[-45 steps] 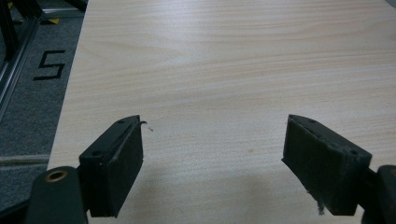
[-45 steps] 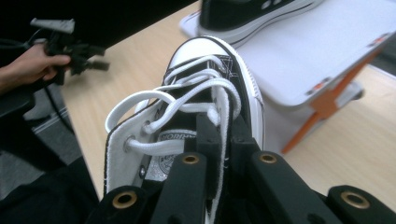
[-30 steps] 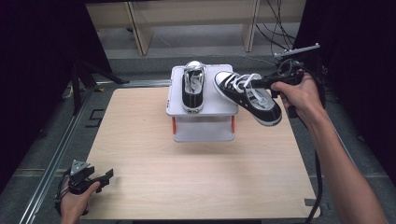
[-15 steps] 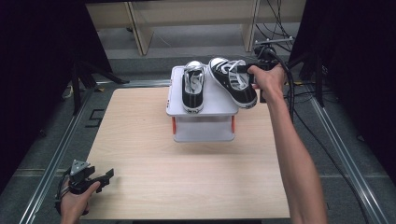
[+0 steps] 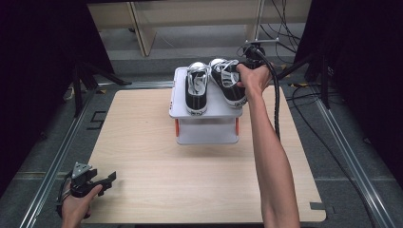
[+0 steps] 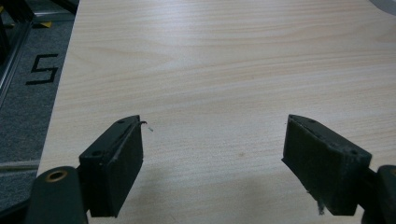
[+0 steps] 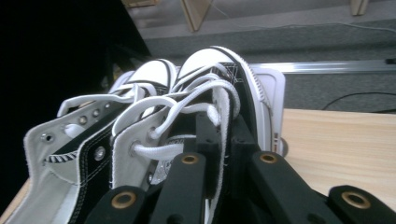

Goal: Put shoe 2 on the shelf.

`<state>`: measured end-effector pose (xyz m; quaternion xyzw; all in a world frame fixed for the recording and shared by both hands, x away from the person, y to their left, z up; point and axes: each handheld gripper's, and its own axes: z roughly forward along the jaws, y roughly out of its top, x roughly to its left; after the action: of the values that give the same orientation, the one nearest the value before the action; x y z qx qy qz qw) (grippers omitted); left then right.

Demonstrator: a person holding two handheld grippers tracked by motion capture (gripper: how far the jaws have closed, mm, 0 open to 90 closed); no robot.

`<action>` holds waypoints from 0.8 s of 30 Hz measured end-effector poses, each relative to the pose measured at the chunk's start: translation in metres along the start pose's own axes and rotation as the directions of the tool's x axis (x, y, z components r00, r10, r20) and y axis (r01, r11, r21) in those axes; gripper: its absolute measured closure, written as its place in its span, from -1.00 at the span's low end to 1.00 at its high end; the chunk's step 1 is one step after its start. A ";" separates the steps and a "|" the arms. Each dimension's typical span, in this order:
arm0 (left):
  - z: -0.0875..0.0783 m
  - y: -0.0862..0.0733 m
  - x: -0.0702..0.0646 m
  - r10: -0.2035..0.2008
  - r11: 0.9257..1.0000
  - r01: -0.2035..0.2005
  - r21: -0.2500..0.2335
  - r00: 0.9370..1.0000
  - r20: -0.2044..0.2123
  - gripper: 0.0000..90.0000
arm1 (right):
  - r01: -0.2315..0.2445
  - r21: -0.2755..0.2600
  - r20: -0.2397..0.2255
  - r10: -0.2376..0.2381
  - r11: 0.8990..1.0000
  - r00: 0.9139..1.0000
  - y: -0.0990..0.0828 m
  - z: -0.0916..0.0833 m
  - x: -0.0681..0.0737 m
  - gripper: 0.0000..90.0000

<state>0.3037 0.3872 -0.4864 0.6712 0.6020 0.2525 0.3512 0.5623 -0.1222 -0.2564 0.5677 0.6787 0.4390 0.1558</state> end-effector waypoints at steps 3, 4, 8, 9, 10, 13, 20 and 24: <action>0.000 0.000 0.000 0.005 1.000 -0.005 0.001 1.000 0.000 -0.57 | -0.005 0.008 0.005 0.005 1.000 1.000 -0.001 0.000 0.001 0.94; 0.000 0.000 0.000 0.006 1.000 -0.006 0.002 1.000 0.002 -0.57 | -0.015 0.015 0.010 0.015 1.000 1.000 -0.002 0.000 0.003 0.94; 0.000 0.000 -0.001 0.008 1.000 -0.008 0.004 1.000 -0.001 -0.57 | 0.002 0.015 0.011 -0.002 1.000 1.000 -0.005 0.003 0.000 0.93; 0.001 0.000 0.000 0.006 1.000 -0.006 0.000 1.000 0.003 -0.57 | -0.004 0.017 0.008 0.003 1.000 1.000 -0.005 0.003 0.001 0.93; 0.001 0.000 0.000 0.006 1.000 -0.006 0.001 1.000 0.001 -0.57 | -0.007 0.021 0.009 0.007 1.000 1.000 -0.005 0.002 0.002 0.92; 0.001 0.000 0.000 0.007 1.000 -0.007 0.000 1.000 0.003 -0.57 | -0.008 0.029 -0.019 0.008 1.000 1.000 -0.006 0.001 0.009 0.89; 0.001 0.000 -0.001 0.009 1.000 -0.009 0.002 1.000 -0.006 -0.56 | 0.028 0.099 -0.084 -0.020 0.995 0.996 -0.008 -0.005 0.021 0.80; 0.000 0.000 -0.002 0.008 1.000 -0.008 0.000 1.000 -0.004 -0.56 | 0.003 0.101 -0.123 0.009 0.995 0.992 -0.008 -0.002 0.021 0.84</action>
<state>0.3035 0.3856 -0.4866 0.6729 0.6000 0.2552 0.3493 0.5494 -0.1040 -0.2559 0.5476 0.7075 0.4387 0.0839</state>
